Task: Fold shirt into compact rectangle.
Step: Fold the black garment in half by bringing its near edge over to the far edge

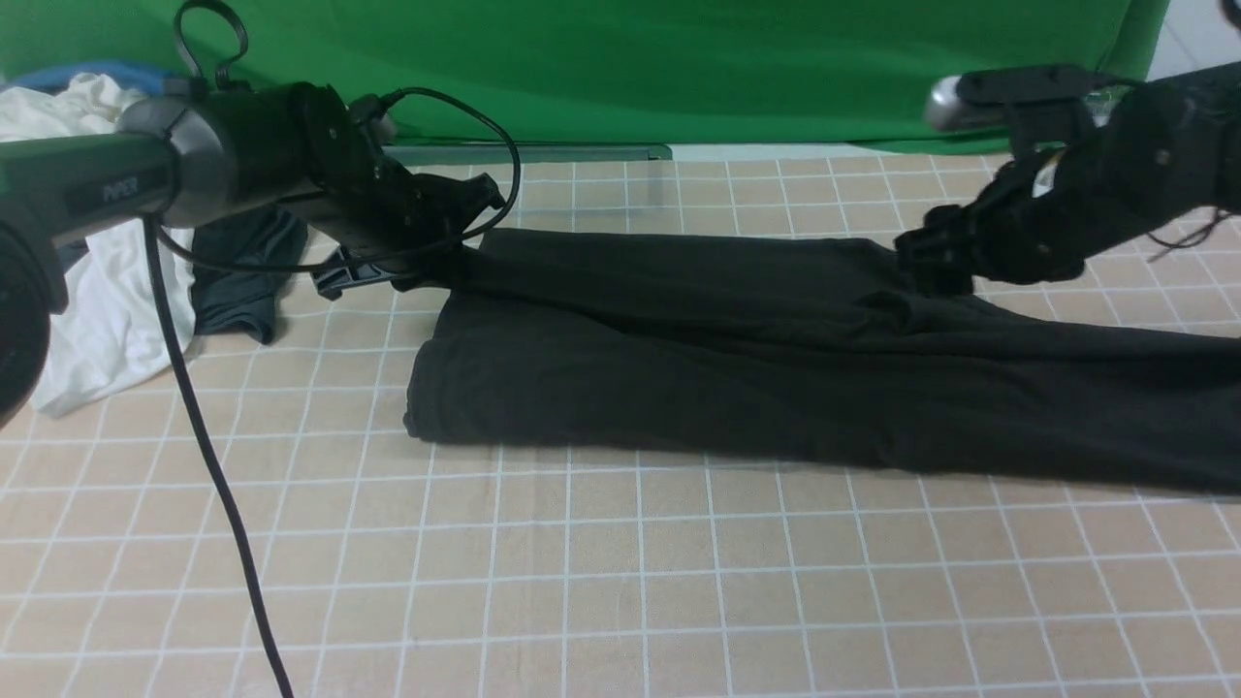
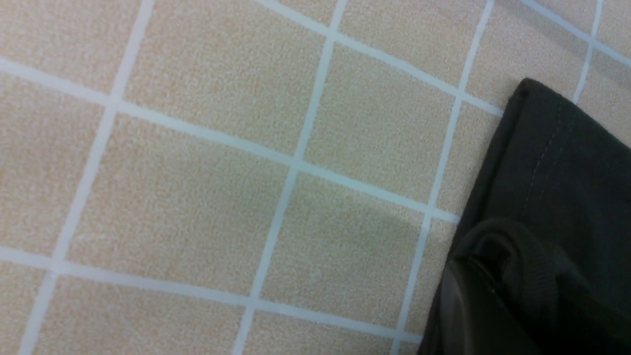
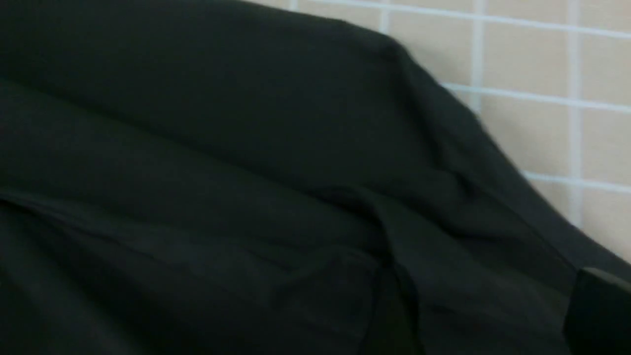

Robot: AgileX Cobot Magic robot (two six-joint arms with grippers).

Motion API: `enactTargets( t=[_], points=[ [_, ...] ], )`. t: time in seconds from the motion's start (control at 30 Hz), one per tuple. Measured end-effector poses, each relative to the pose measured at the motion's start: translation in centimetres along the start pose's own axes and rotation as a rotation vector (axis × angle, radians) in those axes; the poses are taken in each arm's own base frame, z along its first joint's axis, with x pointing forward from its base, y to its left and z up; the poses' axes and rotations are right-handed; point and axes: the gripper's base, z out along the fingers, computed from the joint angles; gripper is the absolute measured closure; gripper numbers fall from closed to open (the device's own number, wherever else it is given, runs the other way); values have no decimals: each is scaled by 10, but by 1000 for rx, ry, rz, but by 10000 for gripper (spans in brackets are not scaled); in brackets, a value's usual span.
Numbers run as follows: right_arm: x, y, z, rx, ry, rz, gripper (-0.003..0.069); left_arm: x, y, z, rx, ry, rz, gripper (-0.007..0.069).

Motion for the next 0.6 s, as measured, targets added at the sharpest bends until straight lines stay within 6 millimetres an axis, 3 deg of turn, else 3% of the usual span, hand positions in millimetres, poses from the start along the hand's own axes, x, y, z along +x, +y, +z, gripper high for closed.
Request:
enactTargets(
  t=[0.13, 0.3, 0.5, 0.6],
  points=[
    [-9, 7, 25, 15, 90, -10, 190, 0, -1, 0, 6, 3, -13, 598],
    [-6, 7, 40, 30, 153, -12, 218, 0, -1, 0, 8, 5, -17, 598],
    [-3, 6, 48, 35, 179, -12, 394, 1, -1, 0, 9, 6, -19, 598],
    [1, 6, 55, 37, 194, -14, 525, 1, -1, 0, 9, 6, -19, 598]
  ],
)
